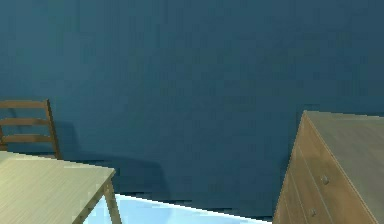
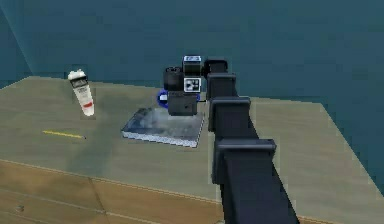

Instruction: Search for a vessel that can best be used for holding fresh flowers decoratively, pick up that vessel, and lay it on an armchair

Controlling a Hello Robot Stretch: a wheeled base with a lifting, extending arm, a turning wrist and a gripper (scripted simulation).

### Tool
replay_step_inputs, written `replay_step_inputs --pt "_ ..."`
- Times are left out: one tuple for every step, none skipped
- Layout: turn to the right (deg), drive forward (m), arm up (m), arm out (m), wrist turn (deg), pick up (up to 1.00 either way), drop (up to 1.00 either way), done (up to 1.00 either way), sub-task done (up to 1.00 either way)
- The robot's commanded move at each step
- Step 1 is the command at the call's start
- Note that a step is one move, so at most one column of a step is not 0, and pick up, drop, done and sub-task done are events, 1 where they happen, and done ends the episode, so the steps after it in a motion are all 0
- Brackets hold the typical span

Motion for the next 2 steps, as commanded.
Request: replay_step_inputs --pt "0.0 0.00 0.00 0.00 -45.0 0.00 0.00 0.00 0.00" --pt "0.0 0.00 0.00 0.00 -45.0 0.00 0.00 0.00 0.00"
